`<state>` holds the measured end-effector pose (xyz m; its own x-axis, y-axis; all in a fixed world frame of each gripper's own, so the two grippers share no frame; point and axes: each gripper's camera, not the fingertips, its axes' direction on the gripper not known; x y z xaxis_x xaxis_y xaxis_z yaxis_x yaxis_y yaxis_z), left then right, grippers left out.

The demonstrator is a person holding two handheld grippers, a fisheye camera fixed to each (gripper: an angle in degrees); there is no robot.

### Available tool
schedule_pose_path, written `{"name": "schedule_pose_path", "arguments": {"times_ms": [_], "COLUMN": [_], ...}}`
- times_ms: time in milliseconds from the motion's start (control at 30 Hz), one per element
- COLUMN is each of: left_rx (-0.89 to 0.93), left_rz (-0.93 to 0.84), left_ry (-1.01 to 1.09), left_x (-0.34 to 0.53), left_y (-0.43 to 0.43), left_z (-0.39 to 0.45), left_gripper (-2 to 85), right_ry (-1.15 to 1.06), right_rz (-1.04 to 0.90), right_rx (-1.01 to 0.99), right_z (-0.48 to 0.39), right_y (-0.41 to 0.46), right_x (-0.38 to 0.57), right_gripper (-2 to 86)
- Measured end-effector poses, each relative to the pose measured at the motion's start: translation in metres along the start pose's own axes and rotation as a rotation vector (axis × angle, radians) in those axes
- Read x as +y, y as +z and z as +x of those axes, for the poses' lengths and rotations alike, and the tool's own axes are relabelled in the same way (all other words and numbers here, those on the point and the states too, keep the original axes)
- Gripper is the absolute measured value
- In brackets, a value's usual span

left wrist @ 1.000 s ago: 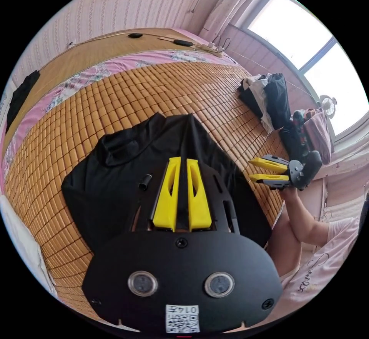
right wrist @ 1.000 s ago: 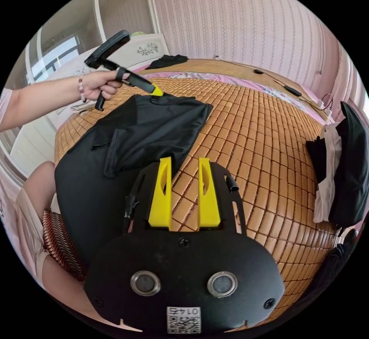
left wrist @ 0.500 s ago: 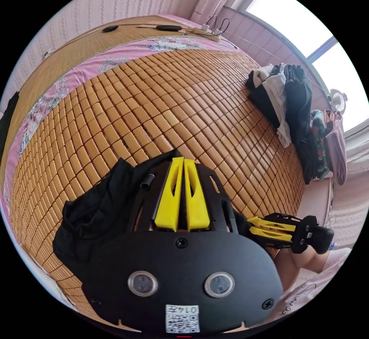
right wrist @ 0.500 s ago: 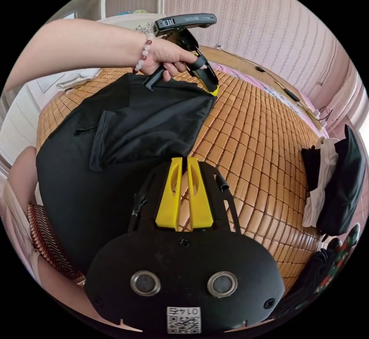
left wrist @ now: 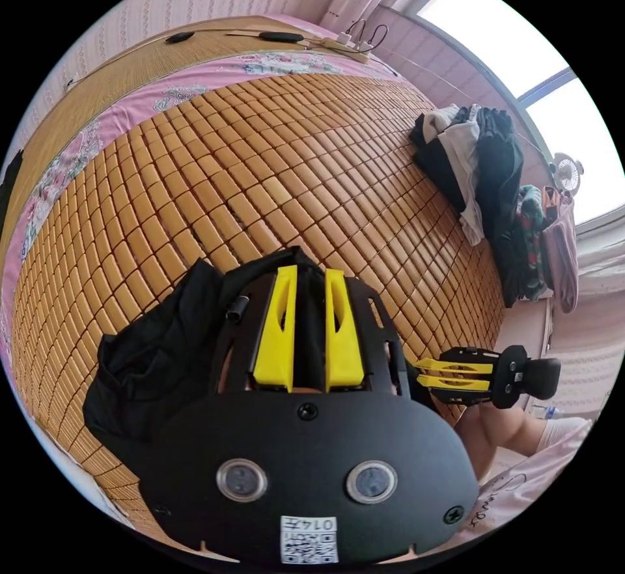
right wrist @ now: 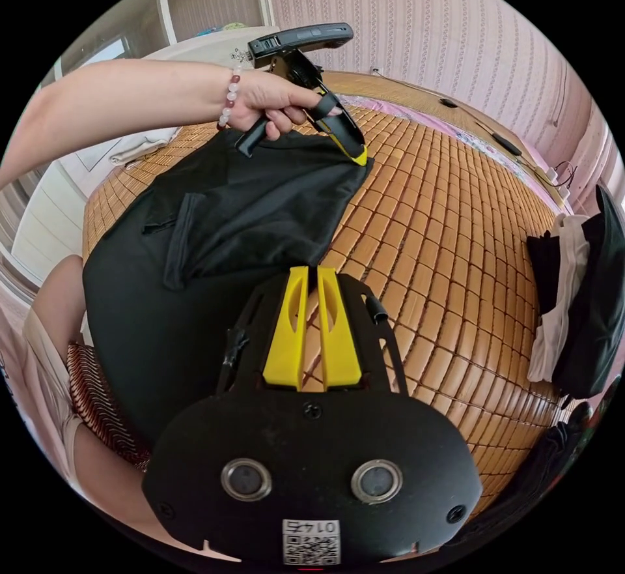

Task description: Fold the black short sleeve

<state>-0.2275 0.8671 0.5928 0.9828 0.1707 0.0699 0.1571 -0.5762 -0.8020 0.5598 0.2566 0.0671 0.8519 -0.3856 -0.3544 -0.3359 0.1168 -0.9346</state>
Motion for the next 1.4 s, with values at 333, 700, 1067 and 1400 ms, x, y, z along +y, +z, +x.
{"name": "schedule_pose_path", "arguments": {"times_ms": [333, 700, 1067, 1400], "left_rx": [0.003, -0.011, -0.143, -0.242], "left_rz": [0.034, 0.086, -0.004, -0.037], "left_ry": [-0.03, -0.056, 0.003, 0.007], "left_x": [-0.023, 0.016, 0.194, 0.217], "left_y": [0.002, -0.05, -0.044, -0.037], "left_z": [0.001, -0.006, 0.031, 0.03], "left_gripper": [-0.2, 5.1, 3.9, 1.6], "right_ry": [0.025, 0.153, -0.023, 0.026], "right_rz": [0.006, 0.026, -0.031, -0.061], "right_rx": [-0.013, -0.083, -0.065, -0.217], "right_z": [0.017, 0.064, -0.024, 0.012], "right_y": [-0.014, -0.051, -0.024, -0.037], "right_x": [0.001, 0.017, -0.018, -0.008], "right_gripper": [0.9, 0.8, -0.2, -0.2]}}
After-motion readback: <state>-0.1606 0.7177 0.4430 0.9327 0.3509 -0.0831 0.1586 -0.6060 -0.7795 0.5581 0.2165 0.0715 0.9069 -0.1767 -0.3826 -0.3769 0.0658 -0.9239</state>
